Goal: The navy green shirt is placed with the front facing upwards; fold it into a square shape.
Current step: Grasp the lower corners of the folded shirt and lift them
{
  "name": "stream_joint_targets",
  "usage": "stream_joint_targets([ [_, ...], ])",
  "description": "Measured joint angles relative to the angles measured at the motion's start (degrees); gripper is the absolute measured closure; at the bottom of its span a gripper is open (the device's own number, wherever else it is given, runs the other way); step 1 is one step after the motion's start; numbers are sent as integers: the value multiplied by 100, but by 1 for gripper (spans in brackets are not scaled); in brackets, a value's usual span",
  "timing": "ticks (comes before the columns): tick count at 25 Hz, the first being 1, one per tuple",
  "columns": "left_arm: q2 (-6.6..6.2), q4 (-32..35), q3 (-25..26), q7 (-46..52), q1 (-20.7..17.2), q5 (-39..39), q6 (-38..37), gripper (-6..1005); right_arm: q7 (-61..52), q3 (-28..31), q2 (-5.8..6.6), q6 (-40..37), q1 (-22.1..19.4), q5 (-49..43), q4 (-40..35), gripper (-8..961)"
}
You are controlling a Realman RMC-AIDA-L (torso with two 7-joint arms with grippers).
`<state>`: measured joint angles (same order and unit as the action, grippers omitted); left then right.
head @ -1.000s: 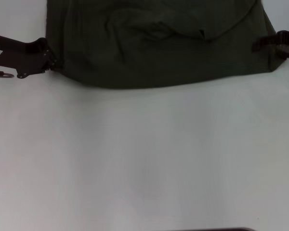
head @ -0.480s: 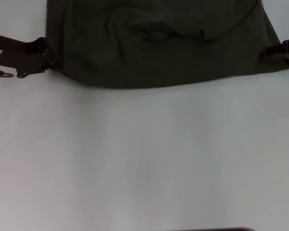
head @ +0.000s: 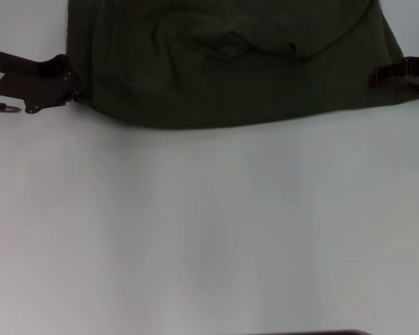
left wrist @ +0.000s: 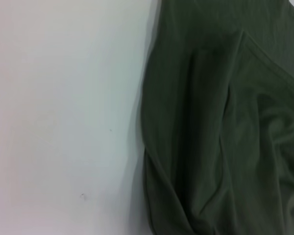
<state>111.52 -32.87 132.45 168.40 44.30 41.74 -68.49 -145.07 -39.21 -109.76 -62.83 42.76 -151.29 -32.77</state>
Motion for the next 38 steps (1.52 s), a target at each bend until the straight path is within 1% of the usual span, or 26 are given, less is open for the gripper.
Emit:
stream_joint_targets([
  [8,0,0,0,0,7,0,3,970,-9,53,-1,-116,4,109,14,12],
  [13,1,-4,0,0,11,0,3,970,2,47,38,-147,-21,344,17,44],
  [21,34,-124,0,4,15,0,-22,970,-37,33,50,-162,-31,329,17,95],
  [27,37,-141,13,14,17,4,-41,970,-35,60,94,-273,-45,351,-47,133],
  [38,26,-141,54,12,21,10,-31,970,-96,-127,161,-283,-6,296,7,360],
])
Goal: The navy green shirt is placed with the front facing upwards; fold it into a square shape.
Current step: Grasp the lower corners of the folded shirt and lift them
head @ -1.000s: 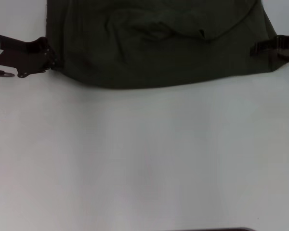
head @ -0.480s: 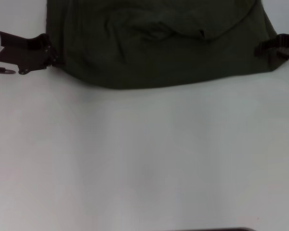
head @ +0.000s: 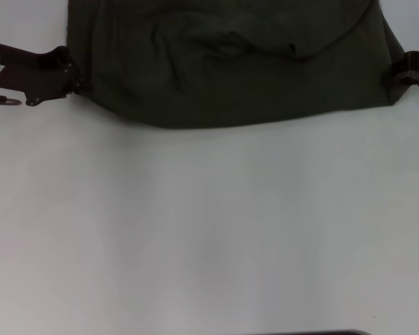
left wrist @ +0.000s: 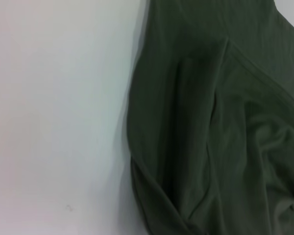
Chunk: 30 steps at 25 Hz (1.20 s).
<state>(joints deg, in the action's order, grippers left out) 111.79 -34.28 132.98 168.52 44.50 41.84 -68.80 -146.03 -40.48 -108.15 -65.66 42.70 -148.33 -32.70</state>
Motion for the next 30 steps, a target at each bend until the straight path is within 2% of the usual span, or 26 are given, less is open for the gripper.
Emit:
stream_joint_targets([
  [5,4,0,-1,-17,25,0,-7,970,-81,-48,7,-25,15,-145,-24,574],
  [8,6,0,-1,-23,25,0,-14,970,-116,-63,8,-29,18,-205,-44,805],
  [13,-26,0,-2,-107,24,-5,-121,971,-115,-72,74,-161,20,-226,-49,930],
  [21,-266,1,-2,-551,-34,-40,-873,971,-62,-98,277,-787,18,-425,-87,930],
  [26,-398,-5,-44,-832,-102,-60,-1542,971,-90,-100,265,-1383,20,-964,-323,930],
  [30,-431,-85,-67,-996,-194,-107,-2031,971,-80,-103,223,-1827,11,-1195,-479,930],
])
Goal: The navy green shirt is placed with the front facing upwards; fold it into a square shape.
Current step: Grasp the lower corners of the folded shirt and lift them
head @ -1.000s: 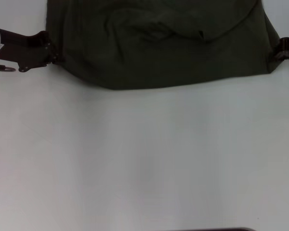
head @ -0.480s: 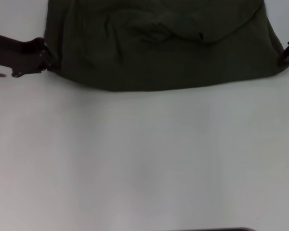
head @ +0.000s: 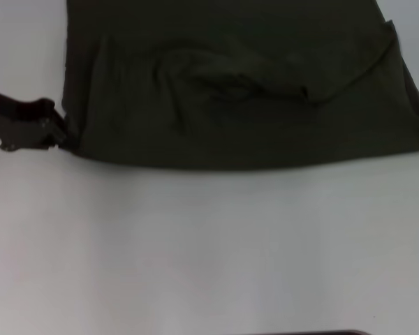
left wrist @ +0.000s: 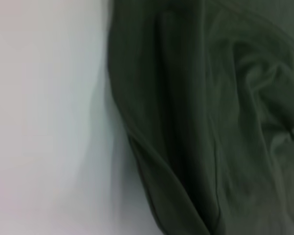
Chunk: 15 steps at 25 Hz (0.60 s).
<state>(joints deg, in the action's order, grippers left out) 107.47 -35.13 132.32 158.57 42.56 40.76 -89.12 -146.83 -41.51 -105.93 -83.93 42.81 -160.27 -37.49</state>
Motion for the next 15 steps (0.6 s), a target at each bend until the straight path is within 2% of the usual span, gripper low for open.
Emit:
stream_joint_targets([
  [3,41,-110,-11,-87,-102,-154,-362,971,17,-11,-45,-265,-2,-142,-26,930],
  [8,214,-435,-70,-112,-308,-384,-845,971,29,-140,-166,-635,9,-369,-62,930],
  [15,434,-1070,-74,-117,-521,-512,-1613,971,122,-210,-385,-1424,-109,-375,-697,930],
])
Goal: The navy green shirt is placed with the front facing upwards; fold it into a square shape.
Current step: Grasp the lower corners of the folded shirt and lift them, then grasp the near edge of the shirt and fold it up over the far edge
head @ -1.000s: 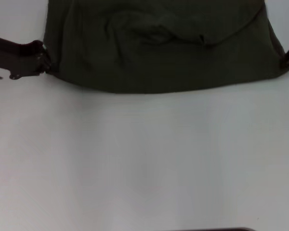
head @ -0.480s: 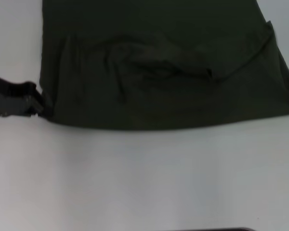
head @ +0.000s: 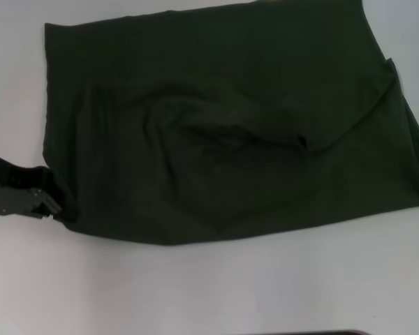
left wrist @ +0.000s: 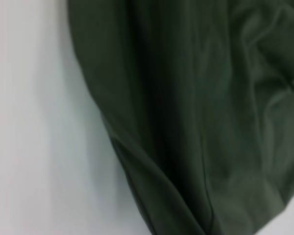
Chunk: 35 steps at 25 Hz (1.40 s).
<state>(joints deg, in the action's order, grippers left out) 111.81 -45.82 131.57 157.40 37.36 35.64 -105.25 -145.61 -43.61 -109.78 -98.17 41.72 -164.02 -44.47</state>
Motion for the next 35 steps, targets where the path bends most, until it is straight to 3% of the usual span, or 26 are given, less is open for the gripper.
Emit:
stream_joint_targets([
  [5,79,-434,51,-124,-19,-1,-564,971,122,54,-123,-414,-29,26,-407,930],
  [9,25,-671,224,-135,-7,21,-713,971,276,240,-148,-730,-34,194,-688,930],
  [14,-150,-687,401,-114,27,0,-711,971,349,465,-74,-1257,-92,812,-1007,930],
  [21,-286,-744,824,-203,76,22,-922,971,303,525,-4,-1569,-173,1330,-1320,930],
  [25,-307,-872,995,-288,81,27,-1120,971,159,349,147,-1580,-272,1734,-1279,930],
  [35,-340,-774,634,-249,8,-134,-1230,971,55,-425,217,-1582,-491,1723,-974,930],
])
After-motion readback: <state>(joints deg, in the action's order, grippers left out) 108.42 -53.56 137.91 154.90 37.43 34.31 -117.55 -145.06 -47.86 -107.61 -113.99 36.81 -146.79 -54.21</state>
